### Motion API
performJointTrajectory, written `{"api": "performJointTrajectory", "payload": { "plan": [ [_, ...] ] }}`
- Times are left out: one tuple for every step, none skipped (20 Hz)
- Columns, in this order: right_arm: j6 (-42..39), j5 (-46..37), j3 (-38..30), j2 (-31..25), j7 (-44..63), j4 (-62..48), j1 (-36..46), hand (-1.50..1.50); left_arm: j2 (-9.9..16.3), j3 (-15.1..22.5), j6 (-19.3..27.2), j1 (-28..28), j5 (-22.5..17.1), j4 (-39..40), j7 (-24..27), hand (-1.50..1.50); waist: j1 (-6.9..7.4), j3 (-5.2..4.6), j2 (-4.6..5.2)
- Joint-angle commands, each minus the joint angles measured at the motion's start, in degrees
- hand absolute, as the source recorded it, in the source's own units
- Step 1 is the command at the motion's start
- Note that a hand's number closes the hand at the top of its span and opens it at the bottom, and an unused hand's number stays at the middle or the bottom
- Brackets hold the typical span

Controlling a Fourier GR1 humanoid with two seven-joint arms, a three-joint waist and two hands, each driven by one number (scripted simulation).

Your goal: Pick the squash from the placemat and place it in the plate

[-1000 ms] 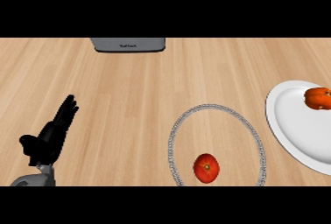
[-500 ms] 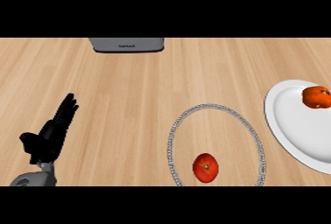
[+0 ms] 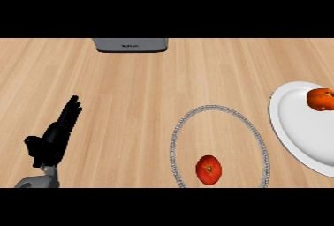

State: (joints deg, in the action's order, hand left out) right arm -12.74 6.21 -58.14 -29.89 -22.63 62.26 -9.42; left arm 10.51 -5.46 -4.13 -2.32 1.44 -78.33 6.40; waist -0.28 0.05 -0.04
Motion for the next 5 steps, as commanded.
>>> {"api": "performJointTrajectory", "payload": {
  "plan": [
    [-2.2,-0.8,0.2,-3.5,-8.1,-10.1,-0.1,-1.50,-1.0,0.4,0.3,-0.2,0.5,-0.8,-0.1,0.00,0.20,-0.02,0.03],
    [-2.1,-1.8,0.7,-3.2,-11.5,-13.8,0.0,-1.50,1.4,-1.3,-1.6,-1.2,-1.1,-1.2,-1.9,0.00,0.24,0.01,0.03],
    [-1.5,-0.7,1.0,-1.8,-8.4,-8.4,-0.9,-1.50,2.4,-2.7,-3.0,0.3,-2.5,-3.1,-2.6,0.00,0.23,-0.04,0.00],
    [-1.9,0.1,0.2,-1.1,-9.0,-5.8,-2.9,-1.50,0.5,-1.2,-1.3,-0.2,0.1,1.0,1.4,0.00,0.06,-0.06,0.02],
    [-0.4,-3.1,1.3,-5.4,-14.7,-17.3,0.9,-1.50,0.5,-0.3,-1.0,1.0,0.0,-4.3,-2.7,0.00,0.37,0.01,0.02]
  ]
}}
